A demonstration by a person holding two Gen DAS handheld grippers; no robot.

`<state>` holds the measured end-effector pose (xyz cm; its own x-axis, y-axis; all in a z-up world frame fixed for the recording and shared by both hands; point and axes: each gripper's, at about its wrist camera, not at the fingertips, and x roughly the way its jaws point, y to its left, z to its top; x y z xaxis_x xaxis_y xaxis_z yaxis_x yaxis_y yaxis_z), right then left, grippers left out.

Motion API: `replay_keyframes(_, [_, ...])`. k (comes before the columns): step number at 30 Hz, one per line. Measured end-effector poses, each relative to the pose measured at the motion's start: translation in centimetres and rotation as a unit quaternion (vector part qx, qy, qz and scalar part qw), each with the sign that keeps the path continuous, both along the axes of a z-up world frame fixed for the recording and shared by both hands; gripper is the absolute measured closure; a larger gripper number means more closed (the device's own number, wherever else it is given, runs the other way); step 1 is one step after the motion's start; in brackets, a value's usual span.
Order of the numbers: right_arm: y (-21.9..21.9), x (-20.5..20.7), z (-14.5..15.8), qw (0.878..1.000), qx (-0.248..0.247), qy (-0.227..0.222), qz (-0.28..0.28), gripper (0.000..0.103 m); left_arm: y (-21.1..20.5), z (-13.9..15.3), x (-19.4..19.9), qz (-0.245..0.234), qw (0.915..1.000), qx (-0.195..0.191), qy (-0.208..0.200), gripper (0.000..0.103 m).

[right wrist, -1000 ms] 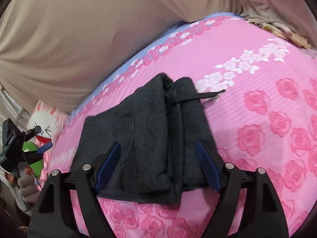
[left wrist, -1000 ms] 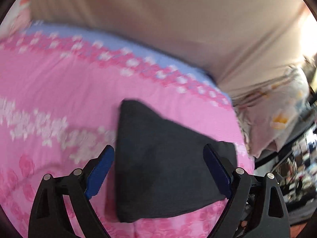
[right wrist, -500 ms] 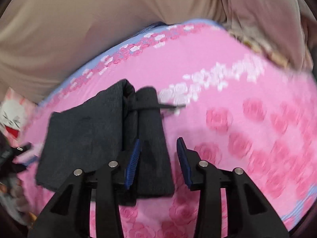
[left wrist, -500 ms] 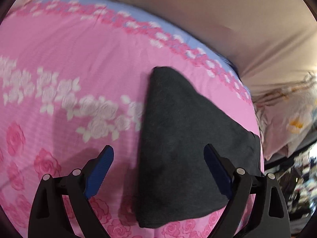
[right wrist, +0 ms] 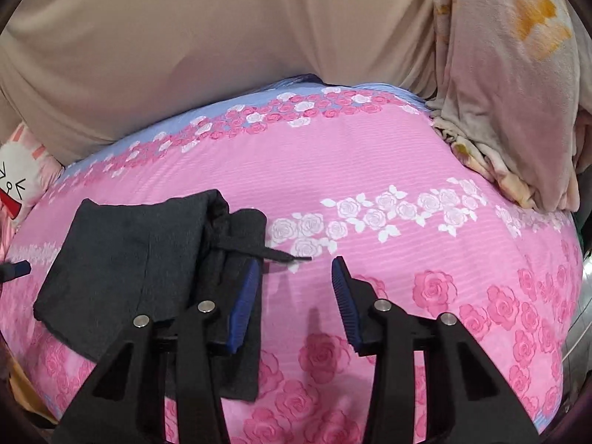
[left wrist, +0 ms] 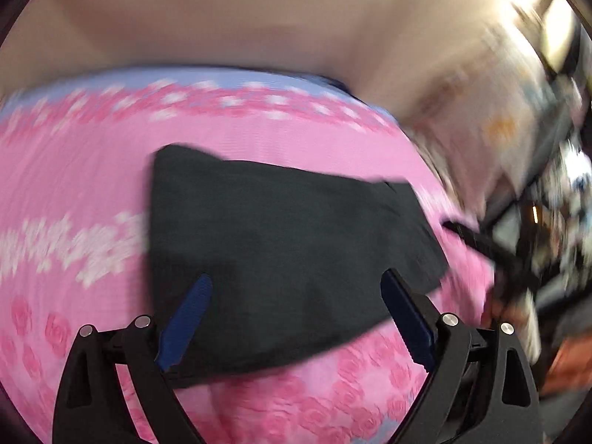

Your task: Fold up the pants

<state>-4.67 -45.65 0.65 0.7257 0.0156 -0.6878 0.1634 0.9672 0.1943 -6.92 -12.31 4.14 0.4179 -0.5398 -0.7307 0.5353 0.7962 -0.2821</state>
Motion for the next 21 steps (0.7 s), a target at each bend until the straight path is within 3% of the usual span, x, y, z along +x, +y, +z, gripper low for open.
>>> replay_keyframes(2, [-0.8,-1.5,-0.2,1.0,0.026,-0.011,-0.006,0.056,-4.7,-0.4,-2.1,-0.069,0.9961,0.045,-0.032,0.012])
replay_keyframes(6, [-2.0,-4.7,-0.1,0.998,0.059,-0.028,-0.02,0.045,-11.9,-2.4,-4.4,-0.142,0.9782,0.113,-0.101,0.012])
replay_keyframes(9, [-2.5,-6.2,0.1,0.997,0.067,-0.038,-0.022,0.044,-13.9,-3.8,-3.5,-0.141,0.9779,0.124,-0.093,0.024])
replay_keyframes(11, [-2.8,-6.7,0.2,0.996,0.071,-0.043,-0.017,0.039,-14.5,-5.2,-2.1,-0.136,0.9816,0.123,-0.052,0.041])
replay_keyframes(12, [-2.9,-6.6,0.2,0.996,0.07,-0.044,-0.012,0.038,-14.4,-5.6,-1.6,-0.134,0.9825,0.121,-0.045,0.045])
replay_keyframes(13, [-2.9,-6.4,0.2,0.997,0.068,-0.043,-0.008,0.038,-14.1,-5.4,-1.3,-0.138,0.9835,0.108,-0.045,0.061])
replay_keyframes(14, [-2.8,-5.9,0.2,0.997,0.063,-0.042,-0.001,0.038,-13.7,-4.9,-1.0,-0.142,0.9849,0.092,-0.037,0.09])
replay_keyframes(15, [-2.7,-5.3,0.2,0.998,0.057,-0.04,0.01,0.038,-13.3,-4.5,-0.3,-0.144,0.987,0.07,-0.017,0.099])
replay_keyframes(16, [-2.6,-4.8,0.2,0.998,0.05,-0.04,0.019,0.038,-12.3,-3.6,0.9,-0.135,0.9903,0.026,0.02,0.099])
replay_keyframes(18, [-2.0,-2.9,0.4,0.998,0.032,-0.038,0.05,0.038,-10.5,-2.0,3.1,-0.109,0.9921,-0.036,0.052,0.099])
replay_keyframes(21, [-0.8,0.8,0.1,0.995,0.003,-0.02,0.097,0.038,-8.7,-0.8,5.6,-0.074,0.9909,-0.084,0.075,0.099])
